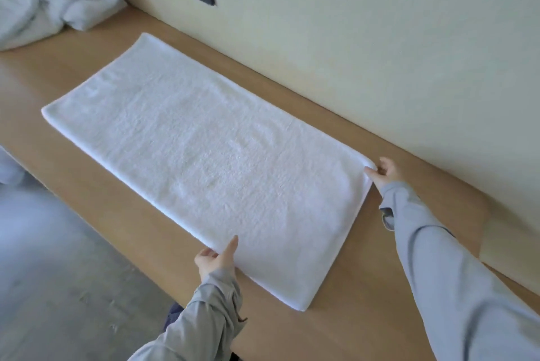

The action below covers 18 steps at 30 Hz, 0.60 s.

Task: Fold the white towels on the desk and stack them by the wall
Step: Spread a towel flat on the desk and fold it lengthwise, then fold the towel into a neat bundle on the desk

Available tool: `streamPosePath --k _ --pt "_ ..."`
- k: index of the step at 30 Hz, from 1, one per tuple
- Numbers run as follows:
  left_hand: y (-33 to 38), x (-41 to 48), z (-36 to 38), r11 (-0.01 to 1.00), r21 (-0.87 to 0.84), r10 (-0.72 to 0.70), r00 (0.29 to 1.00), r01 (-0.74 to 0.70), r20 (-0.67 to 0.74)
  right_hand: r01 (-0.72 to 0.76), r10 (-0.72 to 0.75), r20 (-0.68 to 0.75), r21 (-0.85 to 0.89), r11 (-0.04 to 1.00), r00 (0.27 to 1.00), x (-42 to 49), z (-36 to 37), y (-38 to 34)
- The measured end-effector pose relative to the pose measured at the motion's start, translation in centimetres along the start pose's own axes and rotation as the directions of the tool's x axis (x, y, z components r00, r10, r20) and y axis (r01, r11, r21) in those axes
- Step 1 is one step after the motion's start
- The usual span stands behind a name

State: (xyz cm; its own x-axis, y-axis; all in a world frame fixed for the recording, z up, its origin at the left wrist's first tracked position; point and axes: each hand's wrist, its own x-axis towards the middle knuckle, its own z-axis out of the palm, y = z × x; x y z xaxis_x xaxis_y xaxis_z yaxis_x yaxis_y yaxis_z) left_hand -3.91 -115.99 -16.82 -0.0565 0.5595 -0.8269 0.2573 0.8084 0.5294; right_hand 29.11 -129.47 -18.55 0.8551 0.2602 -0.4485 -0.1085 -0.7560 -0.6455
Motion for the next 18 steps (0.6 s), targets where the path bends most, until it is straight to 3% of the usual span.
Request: streamPosePath --k 7,13,18 --pt "-4.9 -3.1 2.7 0.990 -0.060 -0.120 0.990 0.124 0.069 -0.004 0.018 0.088 -0.156 0.988 0.996 1.1 -0.9 -0.8" --pt "-7.7 -5.1 3.7 0.983 -0.062 -0.163 0.981 0.170 0.109 -0.019 0.018 0.066 0.012 1.000 0.998 1.5 -0.8 -1.5" --pt "-7.3 -5.5 3.4 0.986 -0.083 -0.135 0.980 0.147 0.144 -0.042 0.054 0.130 -0.090 0.995 0.990 2.6 -0.1 -2.6"
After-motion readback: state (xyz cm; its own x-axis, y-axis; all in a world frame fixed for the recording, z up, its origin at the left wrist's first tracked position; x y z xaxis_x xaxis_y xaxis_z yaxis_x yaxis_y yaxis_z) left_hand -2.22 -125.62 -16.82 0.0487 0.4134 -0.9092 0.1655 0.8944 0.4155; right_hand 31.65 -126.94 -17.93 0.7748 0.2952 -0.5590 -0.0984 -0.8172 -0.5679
